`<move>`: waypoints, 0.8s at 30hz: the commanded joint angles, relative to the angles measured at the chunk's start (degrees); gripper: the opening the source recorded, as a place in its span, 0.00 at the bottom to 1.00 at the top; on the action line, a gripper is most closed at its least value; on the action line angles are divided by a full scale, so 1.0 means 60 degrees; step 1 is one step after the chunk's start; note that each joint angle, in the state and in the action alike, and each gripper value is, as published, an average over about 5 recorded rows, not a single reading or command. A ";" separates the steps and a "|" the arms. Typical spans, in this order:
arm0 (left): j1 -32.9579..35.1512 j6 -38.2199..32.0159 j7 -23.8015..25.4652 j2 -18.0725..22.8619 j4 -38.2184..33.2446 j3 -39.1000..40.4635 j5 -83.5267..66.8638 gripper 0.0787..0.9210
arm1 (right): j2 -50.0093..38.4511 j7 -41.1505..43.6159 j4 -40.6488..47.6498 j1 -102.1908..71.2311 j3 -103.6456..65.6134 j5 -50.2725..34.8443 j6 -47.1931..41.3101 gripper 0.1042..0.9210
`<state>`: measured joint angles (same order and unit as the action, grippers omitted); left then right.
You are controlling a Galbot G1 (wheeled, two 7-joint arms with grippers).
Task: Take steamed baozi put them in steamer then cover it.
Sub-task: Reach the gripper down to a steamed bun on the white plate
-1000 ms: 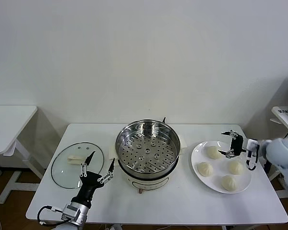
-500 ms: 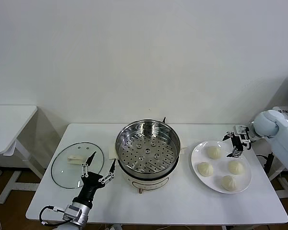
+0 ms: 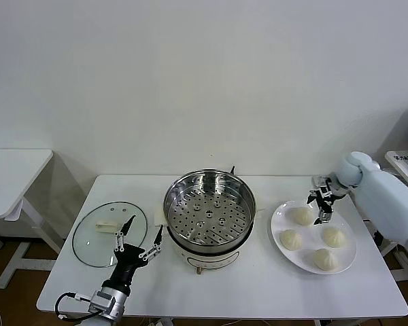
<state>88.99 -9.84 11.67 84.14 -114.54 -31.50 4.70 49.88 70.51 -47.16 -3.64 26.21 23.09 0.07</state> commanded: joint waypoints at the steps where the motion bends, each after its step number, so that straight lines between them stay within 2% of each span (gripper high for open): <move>1: -0.0004 -0.0028 0.0017 0.0064 0.0043 -0.0067 0.0009 0.88 | 0.1073 -0.0109 0.1212 0.0019 -0.0396 0.1021 0.0300 0.88; 19: -0.0036 -0.0047 0.0023 0.0115 0.0050 -0.0189 -0.0012 0.88 | 0.1234 -0.0382 0.1255 -0.0267 -0.0794 0.1471 0.0404 0.87; 24: -0.0043 -0.0047 0.0011 0.0118 0.0052 -0.0181 -0.0010 0.88 | 0.1100 -0.0405 0.1076 -0.0280 -0.0738 0.1441 0.0394 0.79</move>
<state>88.75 -10.11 11.81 84.81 -114.31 -32.55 4.64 56.00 68.32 -40.91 -5.21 22.19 30.71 2.20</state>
